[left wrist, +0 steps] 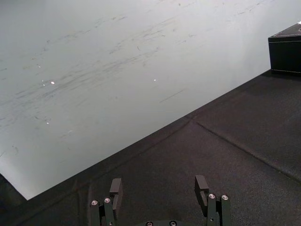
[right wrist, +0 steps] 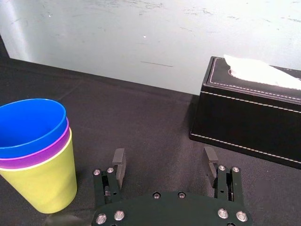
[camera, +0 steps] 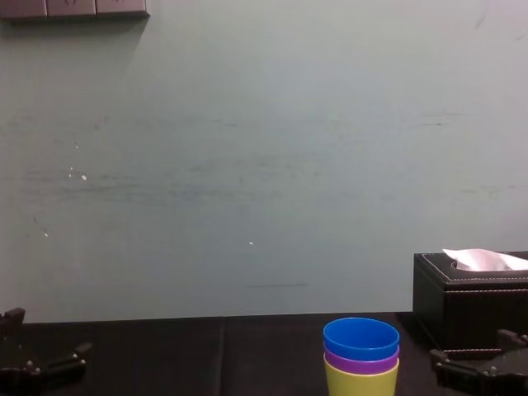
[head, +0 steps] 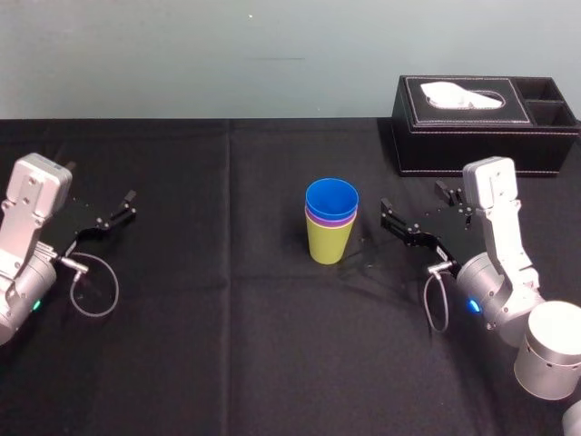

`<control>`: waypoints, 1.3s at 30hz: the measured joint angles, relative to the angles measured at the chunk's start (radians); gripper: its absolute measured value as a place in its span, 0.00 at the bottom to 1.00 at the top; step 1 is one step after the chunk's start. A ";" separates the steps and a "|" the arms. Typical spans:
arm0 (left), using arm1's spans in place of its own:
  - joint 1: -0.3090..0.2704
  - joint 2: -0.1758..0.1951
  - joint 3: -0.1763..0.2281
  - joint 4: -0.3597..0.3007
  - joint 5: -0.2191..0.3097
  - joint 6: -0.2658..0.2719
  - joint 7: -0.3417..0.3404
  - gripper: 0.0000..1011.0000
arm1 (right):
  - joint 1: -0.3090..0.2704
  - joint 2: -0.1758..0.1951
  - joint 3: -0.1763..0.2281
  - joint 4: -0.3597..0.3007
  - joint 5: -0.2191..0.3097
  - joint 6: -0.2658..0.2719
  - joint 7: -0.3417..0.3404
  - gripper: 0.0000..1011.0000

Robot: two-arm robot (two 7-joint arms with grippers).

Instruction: Stack the three plastic cups sequentially using one hand.

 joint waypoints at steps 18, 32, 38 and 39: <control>0.000 0.000 0.000 0.000 0.000 0.000 0.000 1.00 | 0.000 0.000 0.000 0.000 0.000 0.000 0.000 0.99; 0.000 0.000 0.000 0.000 0.000 0.000 0.000 1.00 | 0.000 0.000 0.000 0.000 0.000 0.000 0.000 0.99; 0.000 0.000 0.000 0.000 0.000 0.000 0.000 1.00 | 0.000 0.000 0.000 0.000 0.000 0.000 0.000 0.99; 0.000 0.000 0.000 0.000 0.000 0.000 0.000 1.00 | 0.000 0.000 0.000 0.000 0.000 0.000 0.000 0.99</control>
